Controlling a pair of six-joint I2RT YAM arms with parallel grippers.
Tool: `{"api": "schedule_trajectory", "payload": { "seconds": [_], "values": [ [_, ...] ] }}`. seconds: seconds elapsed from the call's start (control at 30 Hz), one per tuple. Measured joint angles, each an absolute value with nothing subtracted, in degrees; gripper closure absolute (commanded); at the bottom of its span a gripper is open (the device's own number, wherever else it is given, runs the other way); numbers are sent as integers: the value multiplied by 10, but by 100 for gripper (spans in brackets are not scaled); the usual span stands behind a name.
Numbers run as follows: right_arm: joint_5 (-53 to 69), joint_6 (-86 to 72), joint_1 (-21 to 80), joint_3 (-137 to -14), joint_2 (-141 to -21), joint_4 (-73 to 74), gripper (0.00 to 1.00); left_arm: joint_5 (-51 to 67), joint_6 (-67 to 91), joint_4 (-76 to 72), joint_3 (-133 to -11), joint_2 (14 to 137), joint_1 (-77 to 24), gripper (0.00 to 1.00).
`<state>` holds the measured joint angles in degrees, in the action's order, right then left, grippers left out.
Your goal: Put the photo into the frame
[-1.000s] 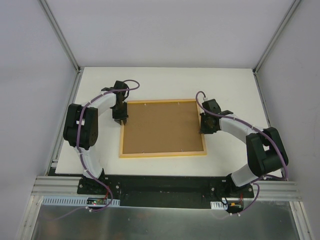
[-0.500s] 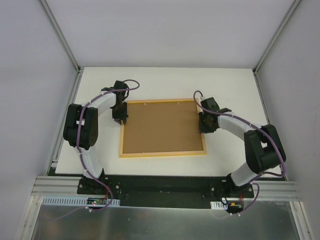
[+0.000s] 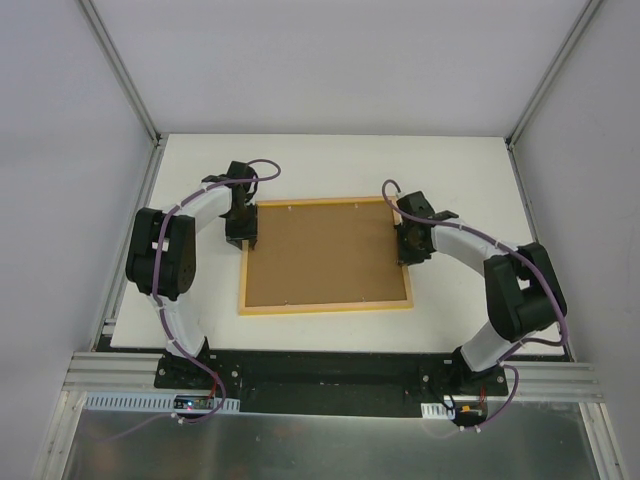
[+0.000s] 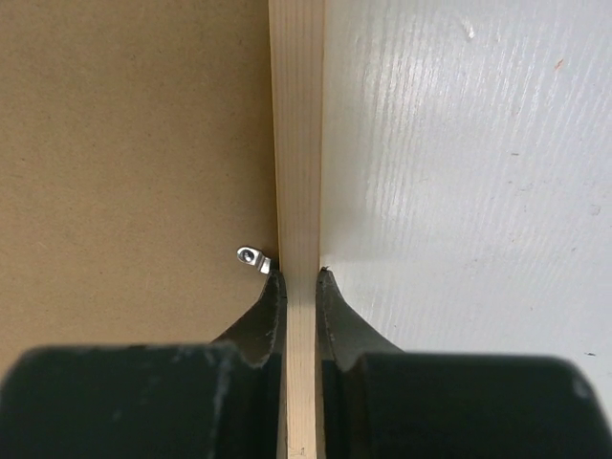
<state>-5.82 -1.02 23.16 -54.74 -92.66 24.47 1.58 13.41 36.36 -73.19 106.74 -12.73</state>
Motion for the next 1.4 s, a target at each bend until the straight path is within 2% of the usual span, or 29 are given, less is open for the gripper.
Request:
{"api": "schedule_trajectory", "payload": {
  "seconds": [0.43,0.83,0.97,1.17,1.4],
  "values": [
    [-74,17,230,-576,-950,259,99,39,113,359,-731,1065,-128,62],
    [-71,20,229,-575,-949,257,99,23,110,359,-756,1087,-128,66],
    [-68,20,227,-573,-948,255,99,22,109,359,-756,1087,-127,69],
    [-64,20,223,-572,-946,253,99,14,108,358,-756,1087,-127,80],
    [-58,21,219,-566,-943,247,99,12,109,358,-756,1087,-127,88]
  ]
}}
